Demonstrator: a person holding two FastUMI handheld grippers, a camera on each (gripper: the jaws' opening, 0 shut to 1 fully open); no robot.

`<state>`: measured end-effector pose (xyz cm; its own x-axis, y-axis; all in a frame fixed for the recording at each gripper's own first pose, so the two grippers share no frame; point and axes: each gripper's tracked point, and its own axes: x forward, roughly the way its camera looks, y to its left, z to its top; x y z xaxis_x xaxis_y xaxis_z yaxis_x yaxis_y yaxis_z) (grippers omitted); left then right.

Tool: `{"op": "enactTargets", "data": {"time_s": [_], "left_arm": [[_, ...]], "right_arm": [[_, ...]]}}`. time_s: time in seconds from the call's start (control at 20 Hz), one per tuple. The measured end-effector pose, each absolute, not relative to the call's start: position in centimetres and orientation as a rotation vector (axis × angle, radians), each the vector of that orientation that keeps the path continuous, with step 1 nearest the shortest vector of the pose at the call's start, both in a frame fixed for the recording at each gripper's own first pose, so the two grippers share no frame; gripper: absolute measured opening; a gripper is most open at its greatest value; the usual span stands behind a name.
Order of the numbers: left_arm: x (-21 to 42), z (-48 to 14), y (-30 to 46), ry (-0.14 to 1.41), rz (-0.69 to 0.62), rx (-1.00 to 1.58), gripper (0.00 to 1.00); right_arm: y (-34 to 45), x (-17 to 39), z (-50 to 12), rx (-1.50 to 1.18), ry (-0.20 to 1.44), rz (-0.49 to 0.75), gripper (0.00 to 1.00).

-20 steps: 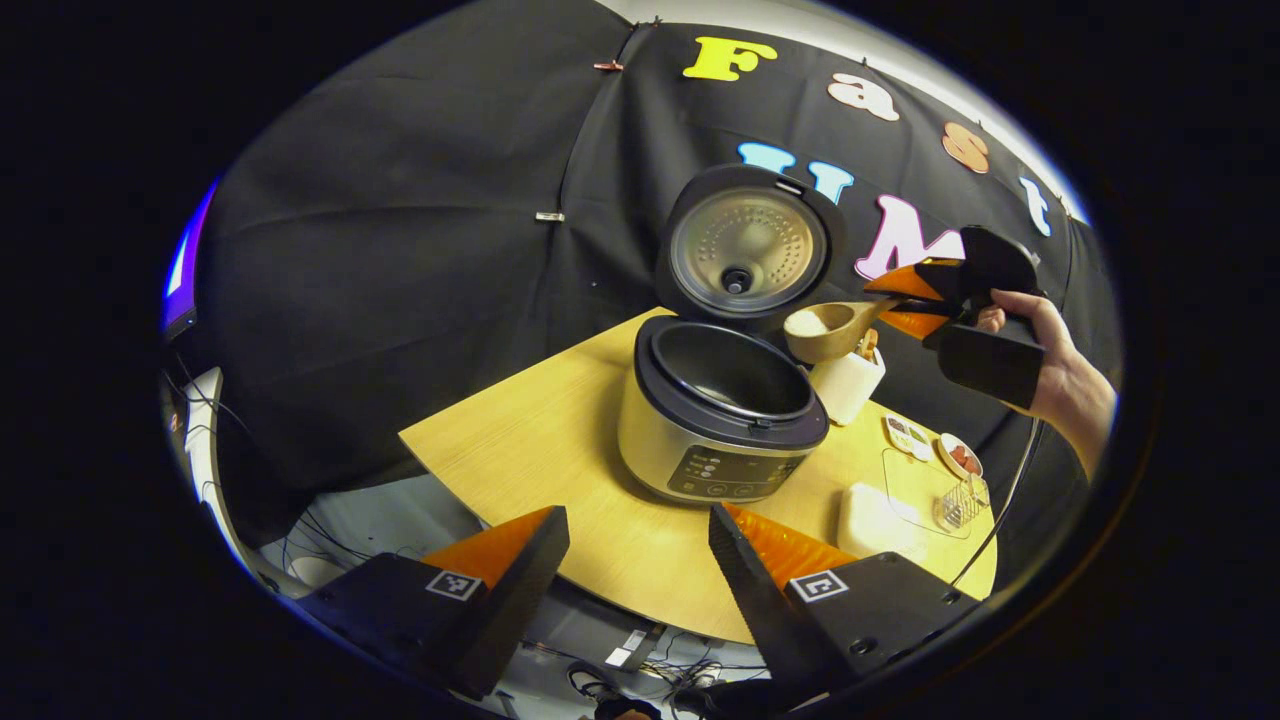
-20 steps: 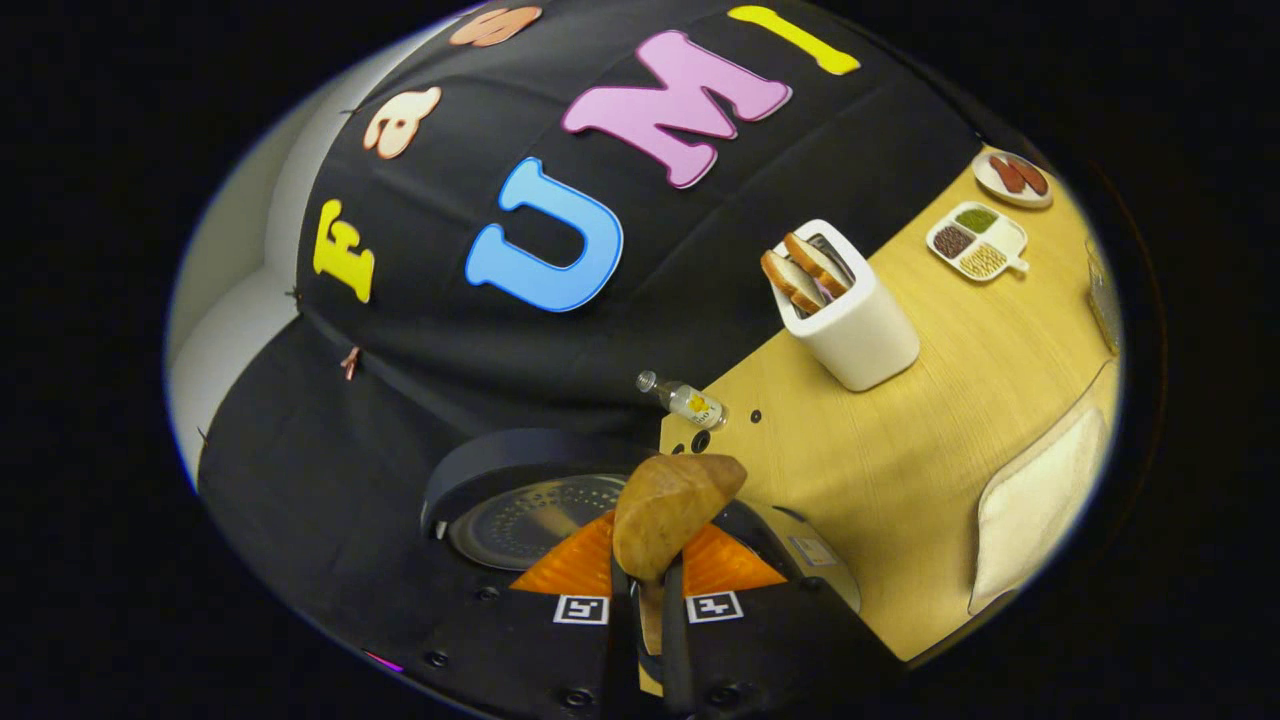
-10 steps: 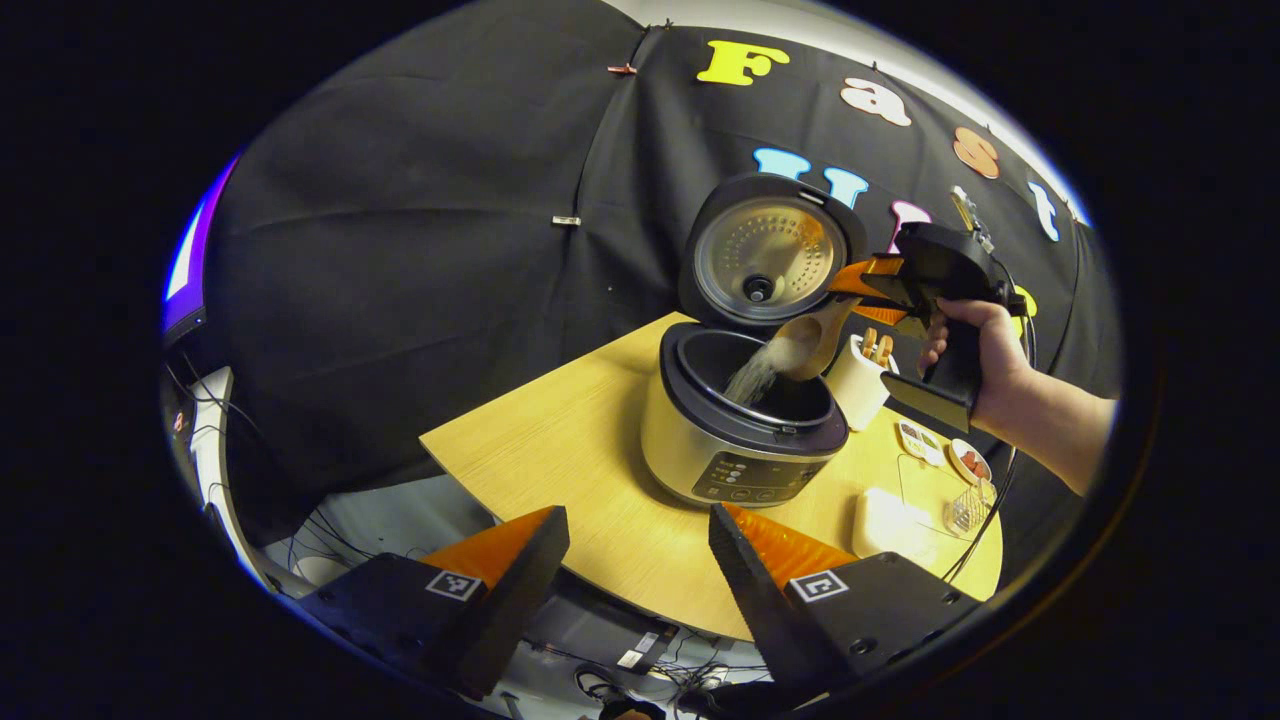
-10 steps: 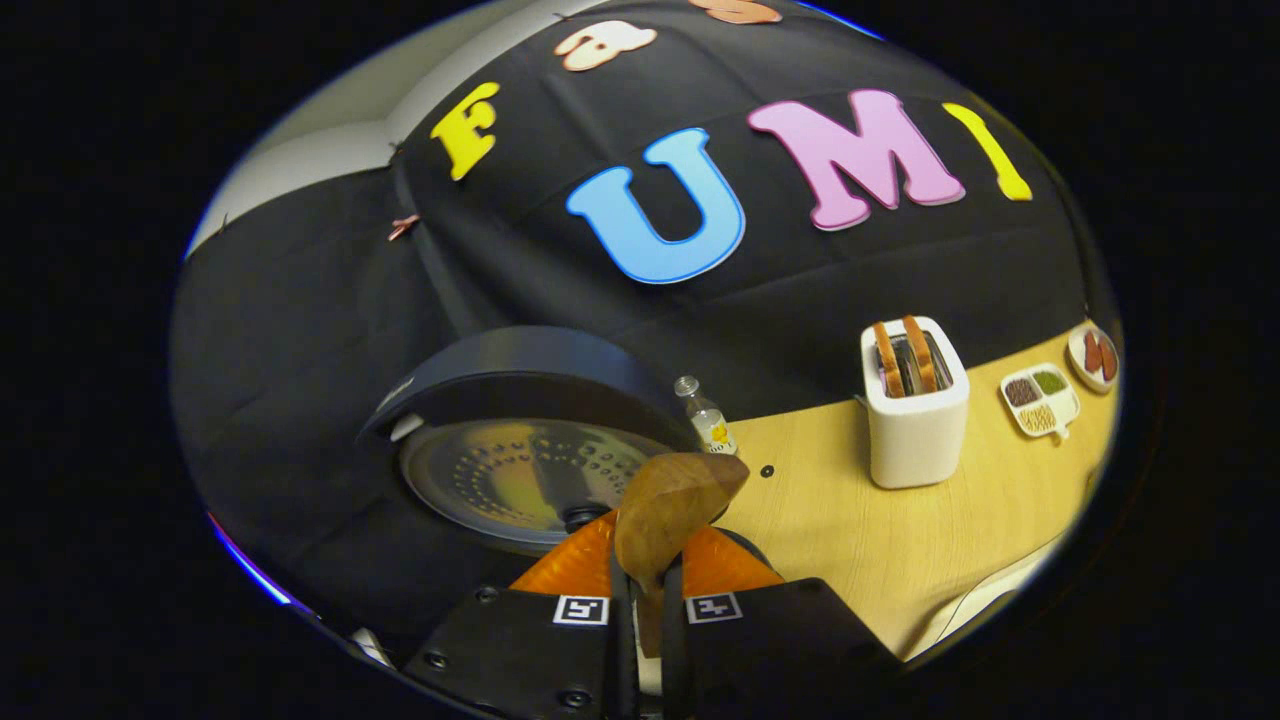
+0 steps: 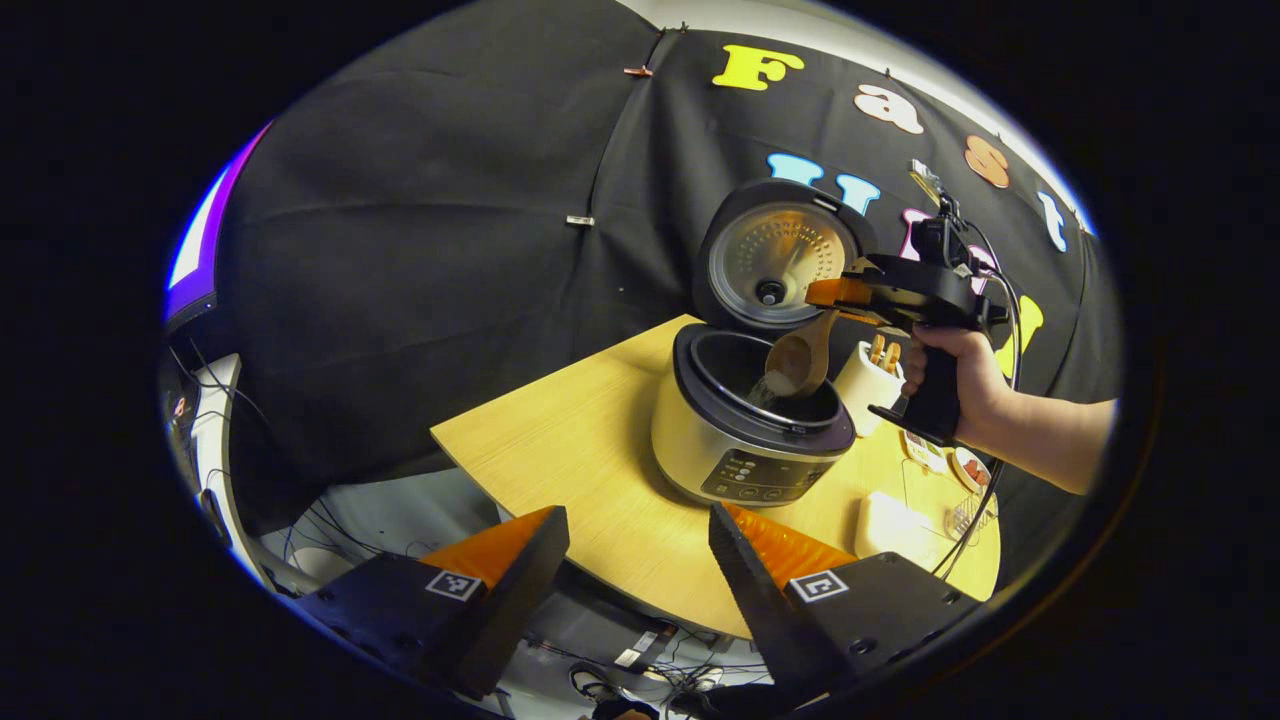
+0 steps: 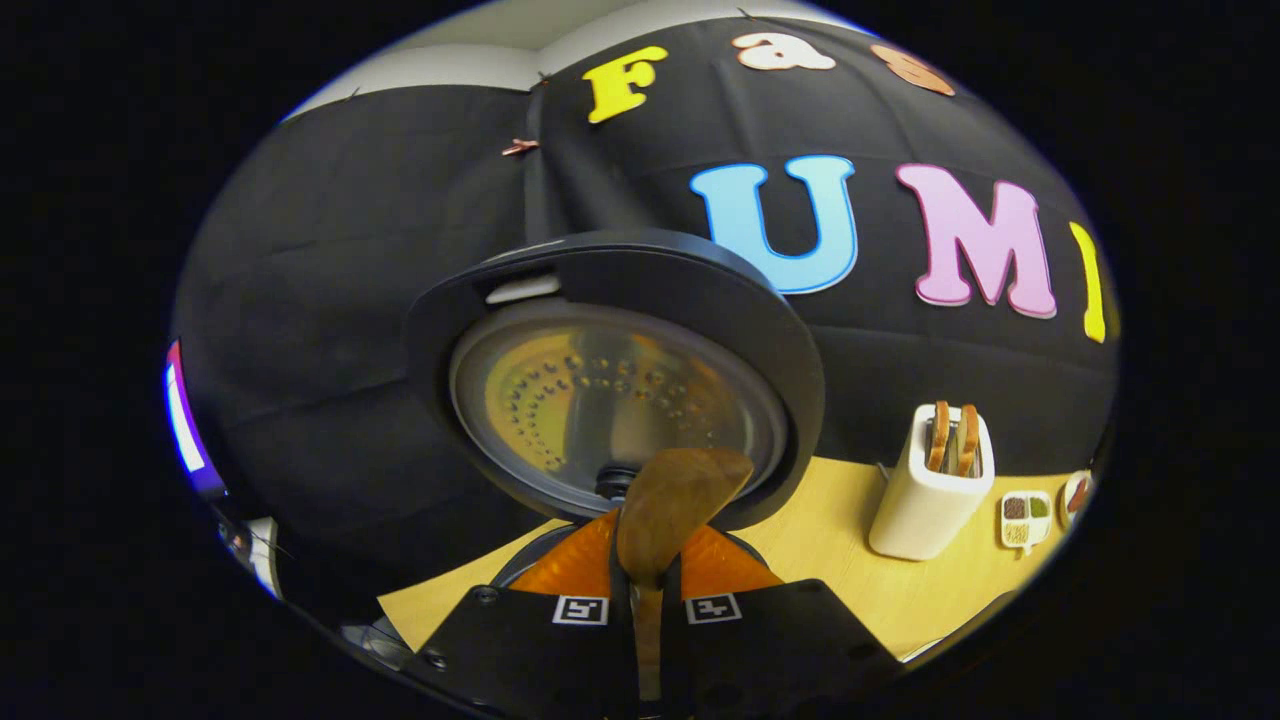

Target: Close the left gripper, press the button to open the rice cooker; take a wooden spoon from the chopstick holder with the right hand, scoop a spoonful of rice and pour it into the rice cooker, then put the wooden spoon back into the chopstick holder.

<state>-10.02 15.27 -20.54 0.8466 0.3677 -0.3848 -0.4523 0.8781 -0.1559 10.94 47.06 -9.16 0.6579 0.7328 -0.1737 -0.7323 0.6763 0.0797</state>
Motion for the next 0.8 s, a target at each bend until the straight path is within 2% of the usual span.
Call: {"op": "enactTargets", "data": {"time_s": [0.4, 0.8], "left_arm": [[-10.5, -20.6, 15.1, 0.345, 0.445, -0.243, 0.96], [-10.5, -20.4, 15.2, 0.33, 0.44, -0.204, 0.96]], "right_arm": [[48.7, 8.9, -10.2, -0.173, 0.11, 0.934, 0.13], [47.6, 8.6, -8.3, -0.146, 0.101, 0.923, 0.13]]}}
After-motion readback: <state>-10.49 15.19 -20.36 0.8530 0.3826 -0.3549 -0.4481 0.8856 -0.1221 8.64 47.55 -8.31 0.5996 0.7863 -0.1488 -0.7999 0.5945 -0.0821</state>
